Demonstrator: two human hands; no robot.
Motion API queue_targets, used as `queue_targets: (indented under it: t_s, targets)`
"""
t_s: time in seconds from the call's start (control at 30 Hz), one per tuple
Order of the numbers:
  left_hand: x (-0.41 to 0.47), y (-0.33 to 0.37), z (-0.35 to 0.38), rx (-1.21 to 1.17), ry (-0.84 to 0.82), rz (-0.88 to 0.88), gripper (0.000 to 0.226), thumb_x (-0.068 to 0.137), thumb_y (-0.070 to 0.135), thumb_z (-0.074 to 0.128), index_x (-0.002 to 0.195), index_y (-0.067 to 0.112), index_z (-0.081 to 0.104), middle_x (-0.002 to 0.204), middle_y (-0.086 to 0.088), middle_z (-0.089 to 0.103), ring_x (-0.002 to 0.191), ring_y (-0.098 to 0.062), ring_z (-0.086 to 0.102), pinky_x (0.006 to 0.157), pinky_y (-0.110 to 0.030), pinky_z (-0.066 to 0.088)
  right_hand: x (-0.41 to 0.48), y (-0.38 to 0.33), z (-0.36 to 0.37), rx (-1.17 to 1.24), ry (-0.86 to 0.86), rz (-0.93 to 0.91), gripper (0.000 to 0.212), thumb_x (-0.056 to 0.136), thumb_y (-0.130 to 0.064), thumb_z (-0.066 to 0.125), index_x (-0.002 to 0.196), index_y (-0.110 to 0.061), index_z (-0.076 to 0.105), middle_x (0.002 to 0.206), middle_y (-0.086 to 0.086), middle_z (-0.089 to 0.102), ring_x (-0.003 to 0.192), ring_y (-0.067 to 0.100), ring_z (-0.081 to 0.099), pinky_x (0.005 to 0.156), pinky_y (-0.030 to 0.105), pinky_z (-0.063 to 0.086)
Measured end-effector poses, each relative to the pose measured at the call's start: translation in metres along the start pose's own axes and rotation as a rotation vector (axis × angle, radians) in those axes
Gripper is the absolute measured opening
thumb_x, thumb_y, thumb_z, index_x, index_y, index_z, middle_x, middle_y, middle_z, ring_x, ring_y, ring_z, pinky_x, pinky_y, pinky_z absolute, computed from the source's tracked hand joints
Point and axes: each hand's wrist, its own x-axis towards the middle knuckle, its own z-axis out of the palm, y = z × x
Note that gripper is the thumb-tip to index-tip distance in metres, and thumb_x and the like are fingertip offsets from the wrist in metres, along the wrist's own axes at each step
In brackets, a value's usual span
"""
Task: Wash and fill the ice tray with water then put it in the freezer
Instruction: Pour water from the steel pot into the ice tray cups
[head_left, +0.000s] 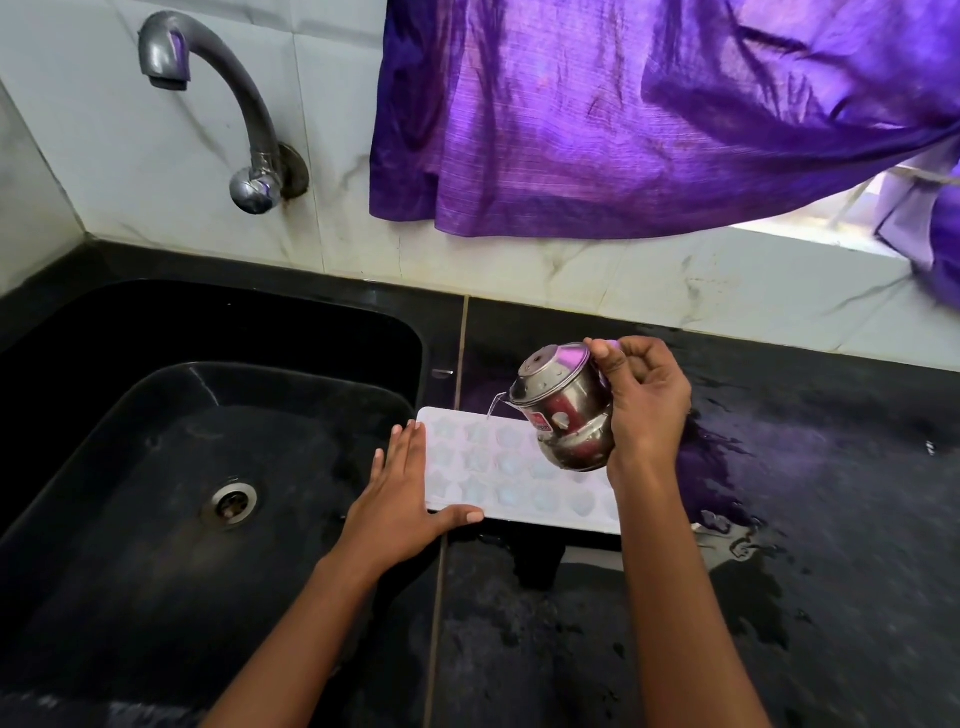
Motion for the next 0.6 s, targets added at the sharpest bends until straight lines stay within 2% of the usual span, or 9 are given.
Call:
queue_targets:
  t_s: [0.07,0.17,0.4,0.5,0.6]
  targets:
    - [0.0006,-0.0018,0.0005,-0.009,0.006,0.001,0.145,0.035,0.102,0.013,0.147,0.016,-0.017,0.157,0.001,-0.02,0.13,-0.003,-0.029,0.108,-0.027,-0.012,0.0003,-0.0013,0.0,-0.013,-0.001,-0.011,0.016,0.076,-0.016,0.073,0.073,-0.019,0.058,0.071,-0.003,0.065,0.065,0.003,0.061,0.064,0.013,0.049]
    - [0.001,-0.0025,0.001,-0.015,0.012,0.006,0.147,0.033,0.102,0.015,0.147,0.015,-0.016,0.157,0.001,-0.018,0.131,-0.003,-0.028,0.108,-0.027,-0.013,0.0007,-0.003,-0.0001,-0.026,-0.004,-0.023,0.016,0.076,-0.015,0.073,0.073,-0.019,0.058,0.07,-0.003,0.065,0.063,0.0,0.06,0.062,0.012,0.048]
    - [-0.0002,-0.0003,0.0006,0.004,0.014,0.02,0.133,0.052,0.094,0.031,0.148,0.014,-0.016,0.157,0.0,-0.017,0.13,-0.002,-0.028,0.11,-0.028,-0.012,0.0039,-0.006,-0.0006,-0.05,-0.009,-0.032,0.015,0.076,-0.018,0.074,0.074,-0.02,0.059,0.072,-0.003,0.066,0.067,0.003,0.061,0.063,0.013,0.049]
    - [-0.0004,-0.0002,0.0013,0.004,0.005,0.015,0.117,0.072,0.073,0.052,0.148,0.013,-0.015,0.157,0.0,-0.017,0.131,-0.002,-0.026,0.111,-0.028,-0.012,0.0056,-0.0067,-0.0004,-0.052,-0.015,-0.036,0.015,0.074,-0.021,0.074,0.074,-0.021,0.059,0.074,-0.001,0.067,0.071,0.008,0.062,0.066,0.016,0.049]
    - [0.0,-0.0001,0.0016,-0.001,0.005,0.02,0.116,0.074,0.07,0.053,0.148,0.013,-0.015,0.157,0.0,-0.017,0.131,-0.002,-0.026,0.111,-0.028,-0.012,0.0063,-0.0077,0.0002,-0.037,-0.018,-0.037,0.016,0.071,-0.024,0.074,0.074,-0.02,0.059,0.076,0.001,0.068,0.072,0.01,0.062,0.067,0.018,0.05]
